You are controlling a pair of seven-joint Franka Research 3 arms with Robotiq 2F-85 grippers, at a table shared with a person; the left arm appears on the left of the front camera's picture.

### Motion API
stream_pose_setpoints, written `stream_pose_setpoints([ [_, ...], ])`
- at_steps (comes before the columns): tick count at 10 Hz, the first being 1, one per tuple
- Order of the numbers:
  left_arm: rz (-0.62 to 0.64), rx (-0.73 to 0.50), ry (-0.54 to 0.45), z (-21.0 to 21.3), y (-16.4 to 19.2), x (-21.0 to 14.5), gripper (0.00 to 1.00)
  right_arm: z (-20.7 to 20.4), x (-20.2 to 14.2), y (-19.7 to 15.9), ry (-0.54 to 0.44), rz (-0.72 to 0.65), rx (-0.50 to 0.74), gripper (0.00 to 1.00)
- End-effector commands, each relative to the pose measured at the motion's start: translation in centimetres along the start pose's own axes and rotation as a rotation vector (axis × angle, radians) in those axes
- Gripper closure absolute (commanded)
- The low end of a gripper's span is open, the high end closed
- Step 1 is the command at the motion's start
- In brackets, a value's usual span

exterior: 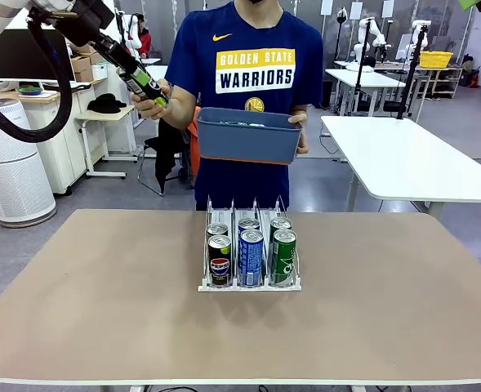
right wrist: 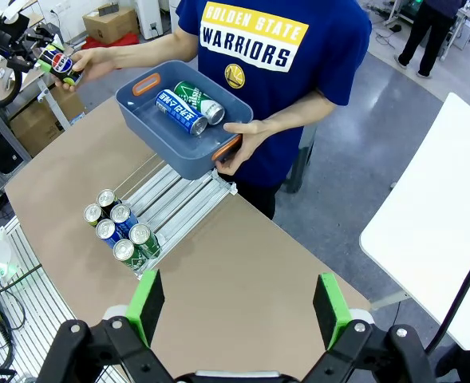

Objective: Fill the beverage cans into the dispenser.
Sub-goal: Pick up the Pepsi coke handed by the human, then place the picked Pepsi coke in the line of the Automatic Can Dispenser with the same cans.

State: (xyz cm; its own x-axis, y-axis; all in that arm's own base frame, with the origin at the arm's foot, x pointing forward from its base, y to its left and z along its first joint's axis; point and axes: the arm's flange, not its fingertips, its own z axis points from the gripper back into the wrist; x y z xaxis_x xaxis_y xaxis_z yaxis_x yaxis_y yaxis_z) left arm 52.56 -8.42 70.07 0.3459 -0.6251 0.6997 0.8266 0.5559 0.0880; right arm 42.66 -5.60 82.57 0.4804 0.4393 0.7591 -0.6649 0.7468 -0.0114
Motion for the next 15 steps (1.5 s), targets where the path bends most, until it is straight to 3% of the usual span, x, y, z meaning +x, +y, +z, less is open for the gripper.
stream_pose_setpoints([
  [1,0.001,0.007,0.02,0.36,-0.08,0.13,0.87,-0.04,-0.04,0.17,0.0,0.002,0.004,0.0],
  [2,0.0,0.007,0.025,0.44,-0.15,0.21,0.97,-0.04,-0.04,0.17,0.0,0.002,0.004,0.0],
  [3,-0.005,-0.002,0.033,0.56,-0.23,0.13,1.0,-0.04,-0.04,0.17,0.0,0.002,0.004,0.0],
  [15,-0.017,-0.001,0.023,0.17,-0.12,0.1,1.0,-0.04,-0.04,0.17,0.0,0.002,0.004,0.0],
])
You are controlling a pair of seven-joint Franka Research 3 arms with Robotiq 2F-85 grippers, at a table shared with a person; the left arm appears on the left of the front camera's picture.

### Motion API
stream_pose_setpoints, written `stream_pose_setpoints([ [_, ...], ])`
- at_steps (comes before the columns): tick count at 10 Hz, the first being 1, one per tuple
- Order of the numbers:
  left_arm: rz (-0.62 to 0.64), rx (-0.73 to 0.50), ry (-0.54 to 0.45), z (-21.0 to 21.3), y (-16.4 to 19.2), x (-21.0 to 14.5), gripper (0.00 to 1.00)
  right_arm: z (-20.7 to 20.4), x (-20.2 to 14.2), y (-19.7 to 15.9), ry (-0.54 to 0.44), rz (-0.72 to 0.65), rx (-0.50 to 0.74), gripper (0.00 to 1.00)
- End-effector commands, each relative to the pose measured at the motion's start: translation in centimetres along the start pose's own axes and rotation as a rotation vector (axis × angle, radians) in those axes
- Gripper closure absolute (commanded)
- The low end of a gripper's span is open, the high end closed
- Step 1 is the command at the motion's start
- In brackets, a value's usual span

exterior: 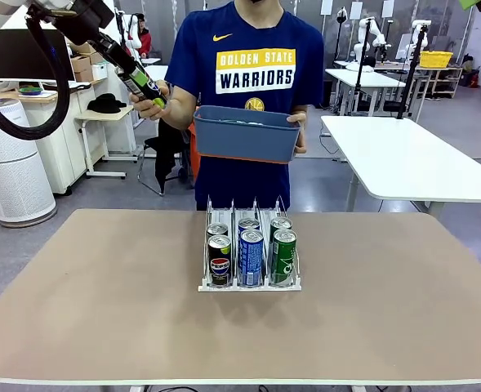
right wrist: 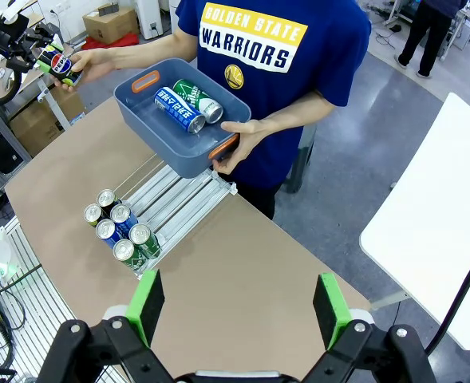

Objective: Fill the beverage cans into the dispenser.
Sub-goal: Place the picked Pepsi coke in the line of the Automatic Can Dispenser with the same cans.

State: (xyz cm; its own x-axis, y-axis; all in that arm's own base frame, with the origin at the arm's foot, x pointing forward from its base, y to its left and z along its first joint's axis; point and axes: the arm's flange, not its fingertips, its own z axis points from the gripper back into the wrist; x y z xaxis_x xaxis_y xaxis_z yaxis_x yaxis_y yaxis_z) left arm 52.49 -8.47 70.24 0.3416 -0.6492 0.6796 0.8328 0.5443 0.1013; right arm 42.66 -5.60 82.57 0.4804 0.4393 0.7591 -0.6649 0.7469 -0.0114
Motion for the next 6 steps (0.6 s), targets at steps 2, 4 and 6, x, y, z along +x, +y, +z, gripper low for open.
stream_pose_setpoints([
  [2,0.001,-0.002,-0.003,0.04,-0.05,-0.03,1.0,-0.04,-0.04,0.17,0.0,0.002,0.004,0.0],
  [4,0.001,-0.002,-0.003,0.04,-0.05,-0.03,1.0,-0.04,-0.04,0.17,0.0,0.002,0.004,0.0],
  [6,0.001,-0.002,-0.003,0.04,-0.05,-0.03,1.0,-0.04,-0.04,0.17,0.0,0.002,0.004,0.0],
])
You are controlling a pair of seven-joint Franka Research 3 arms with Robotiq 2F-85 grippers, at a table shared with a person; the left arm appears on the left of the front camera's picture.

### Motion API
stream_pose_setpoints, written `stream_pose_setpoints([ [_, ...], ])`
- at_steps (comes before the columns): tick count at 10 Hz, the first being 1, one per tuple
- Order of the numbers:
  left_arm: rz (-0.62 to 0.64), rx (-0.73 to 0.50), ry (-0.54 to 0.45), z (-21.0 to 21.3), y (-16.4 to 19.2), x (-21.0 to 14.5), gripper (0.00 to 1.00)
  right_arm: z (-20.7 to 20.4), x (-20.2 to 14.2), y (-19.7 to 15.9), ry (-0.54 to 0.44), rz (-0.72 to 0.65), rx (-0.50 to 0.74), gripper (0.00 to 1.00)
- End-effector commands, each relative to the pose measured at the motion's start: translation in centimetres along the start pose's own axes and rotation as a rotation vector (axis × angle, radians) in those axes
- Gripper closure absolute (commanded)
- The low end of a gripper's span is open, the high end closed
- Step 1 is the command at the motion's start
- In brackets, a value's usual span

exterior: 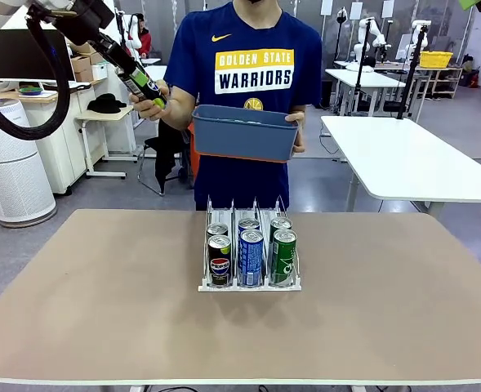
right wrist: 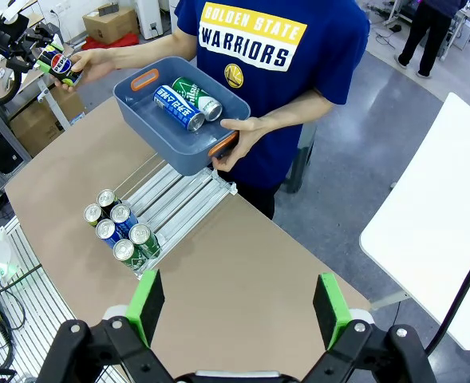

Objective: Fill the beverage cans into the dispenser.
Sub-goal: Place the picked Pepsi coke in the line of the Automatic Can Dispenser with the same cans.

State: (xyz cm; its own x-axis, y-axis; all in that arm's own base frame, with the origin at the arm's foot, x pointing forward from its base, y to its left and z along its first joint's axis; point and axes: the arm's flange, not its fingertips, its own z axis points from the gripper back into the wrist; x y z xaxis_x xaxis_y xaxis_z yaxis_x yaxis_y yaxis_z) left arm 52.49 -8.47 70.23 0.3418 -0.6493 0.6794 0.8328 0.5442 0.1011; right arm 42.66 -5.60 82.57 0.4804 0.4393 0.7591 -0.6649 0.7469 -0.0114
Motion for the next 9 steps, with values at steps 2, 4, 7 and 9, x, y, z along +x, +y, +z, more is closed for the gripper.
stream_pose_setpoints([
  [2,0.001,-0.001,-0.003,0.05,-0.06,-0.02,1.0,-0.04,-0.04,0.17,0.0,0.002,0.004,0.0],
  [4,0.001,-0.001,-0.003,0.05,-0.06,-0.02,1.0,-0.04,-0.04,0.17,0.0,0.002,0.004,0.0],
  [7,0.001,-0.001,-0.003,0.05,-0.06,-0.02,1.0,-0.04,-0.04,0.17,0.0,0.002,0.004,0.0],
  [9,0.001,-0.001,-0.003,0.05,-0.06,-0.02,1.0,-0.04,-0.04,0.17,0.0,0.002,0.004,0.0],
])
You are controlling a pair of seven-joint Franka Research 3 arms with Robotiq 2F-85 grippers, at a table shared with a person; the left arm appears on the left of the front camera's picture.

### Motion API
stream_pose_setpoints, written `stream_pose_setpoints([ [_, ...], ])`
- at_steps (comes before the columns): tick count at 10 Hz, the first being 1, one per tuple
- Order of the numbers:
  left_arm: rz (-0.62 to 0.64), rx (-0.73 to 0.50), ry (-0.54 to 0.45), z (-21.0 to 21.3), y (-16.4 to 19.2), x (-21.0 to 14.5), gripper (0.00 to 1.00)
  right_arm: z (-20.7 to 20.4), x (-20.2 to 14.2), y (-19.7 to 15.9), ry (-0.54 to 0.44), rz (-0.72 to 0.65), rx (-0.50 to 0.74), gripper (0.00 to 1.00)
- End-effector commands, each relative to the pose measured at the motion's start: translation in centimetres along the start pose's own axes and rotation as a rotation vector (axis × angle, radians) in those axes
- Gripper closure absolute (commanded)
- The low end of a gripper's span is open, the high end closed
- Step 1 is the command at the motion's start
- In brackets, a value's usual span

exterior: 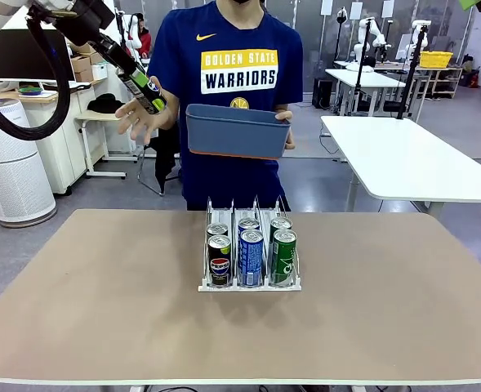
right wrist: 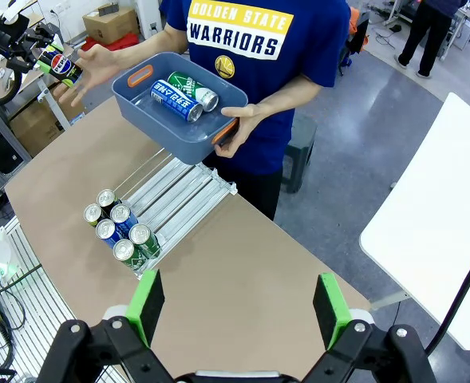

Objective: Fill the beverage cans into the dispenser.
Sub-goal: Place the picked Pepsi coke in the line of the Automatic Can Dispenser with the same cans.

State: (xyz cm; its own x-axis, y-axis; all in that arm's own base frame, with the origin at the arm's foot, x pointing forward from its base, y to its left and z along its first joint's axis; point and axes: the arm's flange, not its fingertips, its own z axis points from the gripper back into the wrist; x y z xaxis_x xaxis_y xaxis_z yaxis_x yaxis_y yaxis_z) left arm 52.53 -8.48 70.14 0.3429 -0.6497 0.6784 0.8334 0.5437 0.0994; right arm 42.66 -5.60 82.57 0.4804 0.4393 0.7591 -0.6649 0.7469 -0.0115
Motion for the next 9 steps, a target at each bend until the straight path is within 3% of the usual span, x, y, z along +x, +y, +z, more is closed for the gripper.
stream_pose_setpoints([
  [1,0.001,0.0,-0.004,0.1,-0.1,0.0,1.0,0.0,0.0,0.2,0.0,0.002,0.004,0.0],
  [6,0.001,0.0,-0.004,0.1,-0.1,0.0,1.0,0.0,0.0,0.2,0.0,0.002,0.004,0.0],
  [7,0.0,0.0,0.0,0.0,0.0,0.0,0.42,0.0,0.0,0.2,0.0,0.002,0.004,0.0],
  [9,0.091,0.023,0.078,0.2,-1.4,0.2,0.42,0.0,0.0,0.2,0.0,0.002,0.004,0.0],
])
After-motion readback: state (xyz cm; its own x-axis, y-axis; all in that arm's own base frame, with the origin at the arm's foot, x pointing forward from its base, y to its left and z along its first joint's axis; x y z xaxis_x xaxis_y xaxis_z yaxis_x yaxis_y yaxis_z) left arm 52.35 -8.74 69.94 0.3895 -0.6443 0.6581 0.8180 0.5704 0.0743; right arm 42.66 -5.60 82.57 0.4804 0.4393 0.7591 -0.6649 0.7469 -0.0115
